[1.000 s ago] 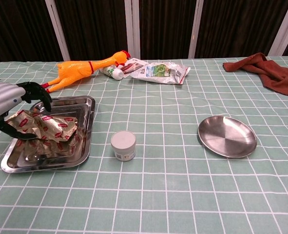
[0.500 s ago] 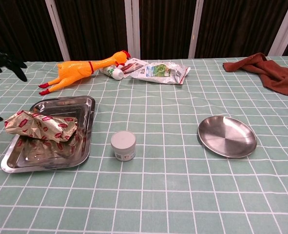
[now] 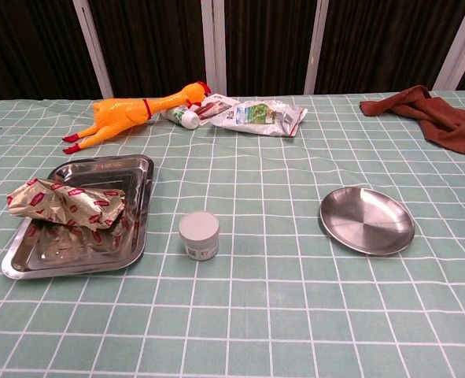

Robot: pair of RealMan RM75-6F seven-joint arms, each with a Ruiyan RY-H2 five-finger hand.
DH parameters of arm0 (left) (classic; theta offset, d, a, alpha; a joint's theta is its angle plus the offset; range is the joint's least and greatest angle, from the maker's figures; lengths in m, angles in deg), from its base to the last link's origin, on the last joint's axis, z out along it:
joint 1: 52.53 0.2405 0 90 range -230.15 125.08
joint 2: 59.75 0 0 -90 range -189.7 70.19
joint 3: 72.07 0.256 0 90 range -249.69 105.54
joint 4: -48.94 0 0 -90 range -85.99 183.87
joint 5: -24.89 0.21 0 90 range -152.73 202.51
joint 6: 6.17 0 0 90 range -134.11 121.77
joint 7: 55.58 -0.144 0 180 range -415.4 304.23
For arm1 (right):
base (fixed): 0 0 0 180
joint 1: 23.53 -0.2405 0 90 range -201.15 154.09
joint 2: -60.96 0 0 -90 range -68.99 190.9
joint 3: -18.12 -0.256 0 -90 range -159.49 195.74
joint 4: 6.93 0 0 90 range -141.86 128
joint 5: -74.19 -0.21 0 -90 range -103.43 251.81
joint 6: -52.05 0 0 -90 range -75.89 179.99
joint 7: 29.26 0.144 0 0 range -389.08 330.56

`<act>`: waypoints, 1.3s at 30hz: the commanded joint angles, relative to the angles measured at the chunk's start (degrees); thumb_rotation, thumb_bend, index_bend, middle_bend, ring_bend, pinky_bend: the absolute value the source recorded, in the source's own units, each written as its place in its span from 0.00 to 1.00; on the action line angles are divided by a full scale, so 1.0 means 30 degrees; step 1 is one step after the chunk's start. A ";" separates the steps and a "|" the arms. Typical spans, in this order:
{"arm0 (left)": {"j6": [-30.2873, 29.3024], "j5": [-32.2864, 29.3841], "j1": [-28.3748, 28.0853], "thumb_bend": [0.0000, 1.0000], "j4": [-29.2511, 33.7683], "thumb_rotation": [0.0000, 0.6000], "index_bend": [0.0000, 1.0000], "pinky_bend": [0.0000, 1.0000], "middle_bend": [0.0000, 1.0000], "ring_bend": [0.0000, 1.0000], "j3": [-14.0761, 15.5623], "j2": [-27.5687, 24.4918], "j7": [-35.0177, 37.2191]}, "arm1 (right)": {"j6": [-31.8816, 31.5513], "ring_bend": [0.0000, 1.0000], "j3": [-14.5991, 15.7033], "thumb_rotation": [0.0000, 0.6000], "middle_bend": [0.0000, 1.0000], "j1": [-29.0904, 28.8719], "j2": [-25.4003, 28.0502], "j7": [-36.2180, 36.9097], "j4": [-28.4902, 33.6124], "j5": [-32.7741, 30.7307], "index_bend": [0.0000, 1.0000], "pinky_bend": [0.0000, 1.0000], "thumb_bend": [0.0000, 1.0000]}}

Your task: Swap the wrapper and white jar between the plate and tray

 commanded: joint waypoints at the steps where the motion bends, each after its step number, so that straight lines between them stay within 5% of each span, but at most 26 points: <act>1: -0.0393 0.0531 0.0266 0.20 -0.0457 1.00 0.27 0.18 0.10 0.02 -0.0062 0.0281 0.0147 | 0.1787 0.11 0.0122 1.00 0.11 -0.1571 0.0052 -0.3293 0.2974 0.1117 0.11 0.00 0.15; 11: -0.1989 0.1444 0.0914 0.20 -0.1519 1.00 0.26 0.18 0.10 0.02 -0.0896 0.1104 0.0447 | 0.6915 0.09 -0.2573 1.00 0.11 -0.6239 -0.3006 -0.8477 0.5717 -0.4368 0.11 0.00 0.13; 21: -0.1861 0.1105 0.1111 0.20 -0.1935 1.00 0.26 0.18 0.10 0.02 -0.1575 0.1325 0.0896 | 0.8530 0.08 -0.4841 1.00 0.11 -1.0518 -0.7555 -0.8704 0.2963 -0.9978 0.11 0.00 0.13; 31: -0.1747 0.0915 0.1274 0.20 -0.2091 1.00 0.26 0.18 0.10 0.02 -0.1993 0.1520 0.0860 | 0.8339 0.15 -0.5130 1.00 0.13 -1.2913 -1.1226 -0.8421 -0.1115 -1.1421 0.12 0.00 0.13; 39: -0.1648 0.0865 0.1379 0.20 -0.2121 1.00 0.26 0.18 0.10 0.03 -0.2236 0.1566 0.1068 | 0.8152 0.24 -0.4850 1.00 0.22 -1.3663 -1.2223 -0.8039 -0.3099 -1.1498 0.18 0.00 0.13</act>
